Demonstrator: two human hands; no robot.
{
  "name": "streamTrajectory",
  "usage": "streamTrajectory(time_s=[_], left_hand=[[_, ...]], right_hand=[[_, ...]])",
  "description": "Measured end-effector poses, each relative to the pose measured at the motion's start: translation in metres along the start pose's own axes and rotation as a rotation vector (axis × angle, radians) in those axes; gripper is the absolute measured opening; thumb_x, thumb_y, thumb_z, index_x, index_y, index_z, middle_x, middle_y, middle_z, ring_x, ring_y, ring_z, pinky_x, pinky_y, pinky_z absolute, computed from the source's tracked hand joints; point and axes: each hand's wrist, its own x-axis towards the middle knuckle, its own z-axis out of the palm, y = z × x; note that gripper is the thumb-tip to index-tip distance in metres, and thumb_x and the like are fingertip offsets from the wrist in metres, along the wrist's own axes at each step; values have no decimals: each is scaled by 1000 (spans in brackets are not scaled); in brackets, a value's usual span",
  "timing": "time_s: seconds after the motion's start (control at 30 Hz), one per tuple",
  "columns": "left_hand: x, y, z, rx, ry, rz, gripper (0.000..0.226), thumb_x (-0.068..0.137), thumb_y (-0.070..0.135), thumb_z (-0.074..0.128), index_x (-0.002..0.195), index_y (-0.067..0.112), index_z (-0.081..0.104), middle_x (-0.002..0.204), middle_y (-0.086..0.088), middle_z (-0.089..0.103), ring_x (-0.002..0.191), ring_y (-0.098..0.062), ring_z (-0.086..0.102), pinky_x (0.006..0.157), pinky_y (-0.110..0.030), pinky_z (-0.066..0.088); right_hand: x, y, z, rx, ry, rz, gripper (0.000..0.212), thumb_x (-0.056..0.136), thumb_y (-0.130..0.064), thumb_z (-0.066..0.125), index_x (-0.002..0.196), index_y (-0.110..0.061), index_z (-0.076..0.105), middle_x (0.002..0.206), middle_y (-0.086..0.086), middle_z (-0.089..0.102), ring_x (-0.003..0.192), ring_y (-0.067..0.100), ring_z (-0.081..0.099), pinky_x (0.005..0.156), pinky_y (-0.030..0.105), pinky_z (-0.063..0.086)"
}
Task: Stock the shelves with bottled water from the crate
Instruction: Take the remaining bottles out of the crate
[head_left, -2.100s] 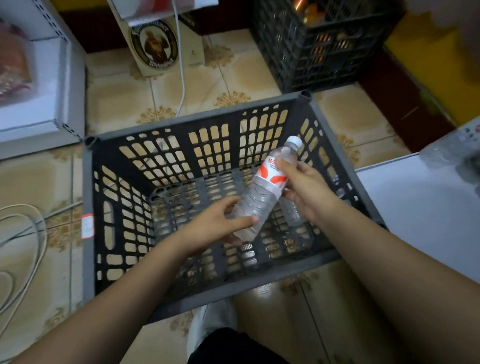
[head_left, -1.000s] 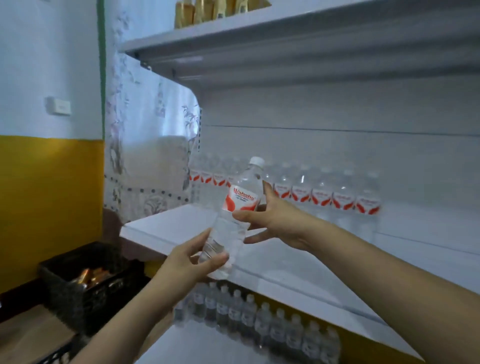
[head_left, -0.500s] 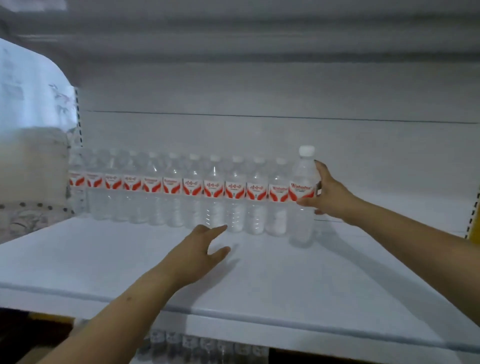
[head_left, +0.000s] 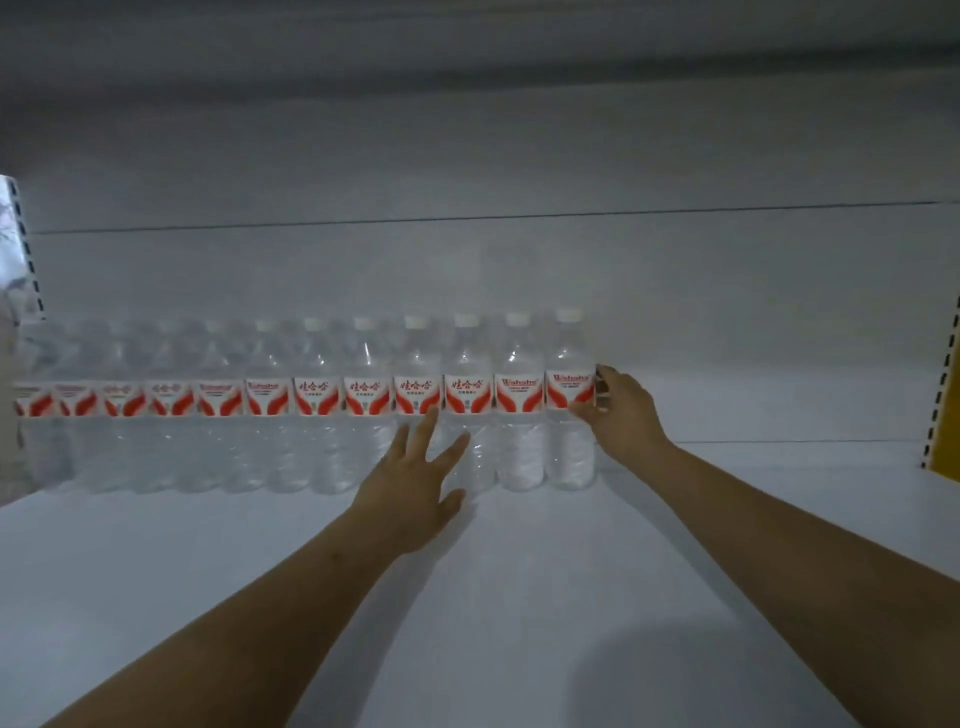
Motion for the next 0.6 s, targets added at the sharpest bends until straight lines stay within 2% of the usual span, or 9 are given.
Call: streamTrajectory(time_s=[0.1,0.2,0.27,0.33,0.43,0.53,0.6], left_hand=[[4,5,3,21,-34,-31,71,97,59,33,155,36,-1,156,-4,-35,147,-35,-17,117,-51,20],[3,19,-7,-35,-109,-45,72,97,61,28,155,32,-3,159,-6,-26,149,-33,-11,118,-50,13],[-4,27,-21,-99,-133,-47,73,98,61,26,156,30,-5,161,-8,-18,150,-31,-9,120,-47,7],[-15,30,-33,-139,-99,-61,73,98,61,26,156,29,-4,162,-9,-13,150,-30,-8,120,-45,6],[-40,24,-47,-201,-11,-107,71,98,61,28,156,29,4,164,-8,-2,151,-29,1,121,-45,10],[-77,7,-59,-292,74,-188,68,98,59,33,156,29,13,163,-6,11,149,-27,14,119,-42,19],[-109,-11,-64,-357,128,-250,66,98,56,37,154,29,19,160,-2,19,146,-24,24,116,-39,28]], right_hand=[[0,-3,-2,-33,-29,25,41,88,-16,70,127,-10,58,118,7,66,108,24,63,89,25,44],[-3,-8,0,-56,-41,101,43,88,-15,70,127,-9,55,121,10,63,111,27,61,89,26,45],[-11,-19,5,-156,-2,150,59,87,-21,71,138,-7,43,135,16,48,122,33,52,97,35,46],[-25,-37,11,-297,101,153,78,92,-30,65,152,-7,21,153,18,24,137,36,34,108,43,39],[-49,-78,25,-314,199,41,81,96,-42,54,156,-12,9,161,13,9,144,35,23,114,44,32],[-69,-123,46,-171,77,-6,76,98,-49,46,156,-15,10,163,9,8,147,33,20,116,43,29],[-86,-154,65,-92,-9,-72,73,98,-52,43,156,-17,15,163,7,14,147,30,23,117,43,30]])
